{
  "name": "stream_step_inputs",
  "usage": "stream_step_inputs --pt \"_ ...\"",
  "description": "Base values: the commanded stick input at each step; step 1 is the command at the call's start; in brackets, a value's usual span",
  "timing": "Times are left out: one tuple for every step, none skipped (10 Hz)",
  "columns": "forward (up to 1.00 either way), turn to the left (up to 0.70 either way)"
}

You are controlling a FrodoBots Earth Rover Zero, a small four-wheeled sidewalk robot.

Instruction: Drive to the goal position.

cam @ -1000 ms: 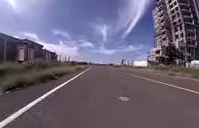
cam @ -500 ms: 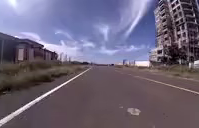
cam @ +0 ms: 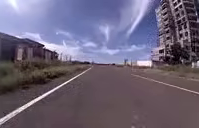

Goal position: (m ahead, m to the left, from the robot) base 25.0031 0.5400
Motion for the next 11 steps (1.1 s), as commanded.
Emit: stream_step_inputs --pt "1.0 0.0" --pt "1.0 0.0" --pt "1.0 0.0" --pt "1.0 0.0" --pt "1.0 0.0" --pt "1.0 0.0" --pt "1.0 0.0" --pt "1.0 0.0" --pt "1.0 0.0" --pt "1.0 0.0" --pt "1.0 0.0"
